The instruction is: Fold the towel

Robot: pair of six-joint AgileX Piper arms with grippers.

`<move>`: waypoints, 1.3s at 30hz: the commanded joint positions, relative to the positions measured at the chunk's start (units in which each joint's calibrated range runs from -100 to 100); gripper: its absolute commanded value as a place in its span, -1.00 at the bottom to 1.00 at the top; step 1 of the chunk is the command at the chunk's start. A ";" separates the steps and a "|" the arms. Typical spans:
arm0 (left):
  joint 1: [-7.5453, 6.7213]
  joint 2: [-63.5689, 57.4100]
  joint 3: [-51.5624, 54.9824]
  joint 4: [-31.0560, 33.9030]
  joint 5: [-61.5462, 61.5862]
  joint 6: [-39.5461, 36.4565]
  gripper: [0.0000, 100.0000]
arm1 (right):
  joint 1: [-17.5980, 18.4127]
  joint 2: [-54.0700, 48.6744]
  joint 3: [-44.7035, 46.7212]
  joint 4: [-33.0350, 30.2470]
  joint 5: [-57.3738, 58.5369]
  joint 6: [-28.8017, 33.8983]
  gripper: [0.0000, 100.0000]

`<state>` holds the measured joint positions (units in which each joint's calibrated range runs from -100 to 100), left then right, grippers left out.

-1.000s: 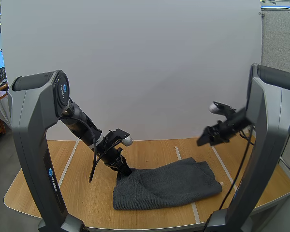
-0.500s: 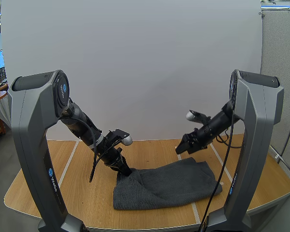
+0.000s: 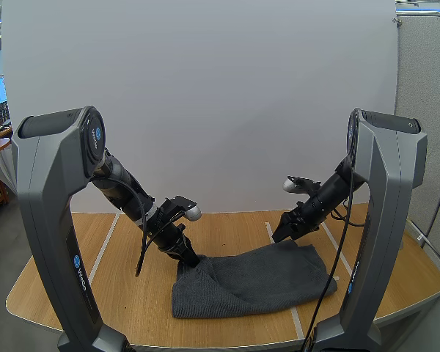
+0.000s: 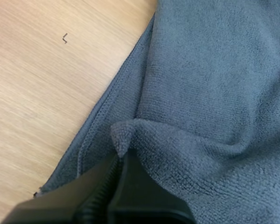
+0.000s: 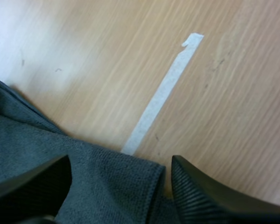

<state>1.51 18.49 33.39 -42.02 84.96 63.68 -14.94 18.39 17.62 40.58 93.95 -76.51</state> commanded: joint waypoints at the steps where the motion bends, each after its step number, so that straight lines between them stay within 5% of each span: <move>1: -0.16 -0.08 -0.38 -0.13 0.35 -0.58 -1.00 | -0.20 -0.47 -0.35 -0.55 -0.54 -0.49 1.00; 21: -0.16 -0.08 -0.38 0.11 0.78 -0.56 -1.00 | -0.20 2.87 -0.35 -0.30 6.05 0.50 1.00; 26: -0.16 -0.08 -0.38 0.23 0.78 -0.56 -1.00 | -0.59 2.87 -0.35 -0.41 6.05 0.60 0.20; 31: -0.16 -0.08 -0.38 0.23 0.78 -0.56 -1.00 | -1.18 2.63 -0.35 -0.17 6.05 1.05 -0.28; 36: -0.16 -0.08 -0.38 0.23 0.78 -0.56 -1.00 | -2.38 1.45 -0.35 -0.17 6.05 1.35 -1.00; 39: -0.16 -0.08 -0.38 0.23 0.78 -0.56 -1.00 | -3.10 0.17 -0.35 -0.39 6.05 1.35 -1.00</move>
<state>1.51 18.49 33.39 -41.68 84.96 63.68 -16.71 21.39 17.62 40.69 99.46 -75.29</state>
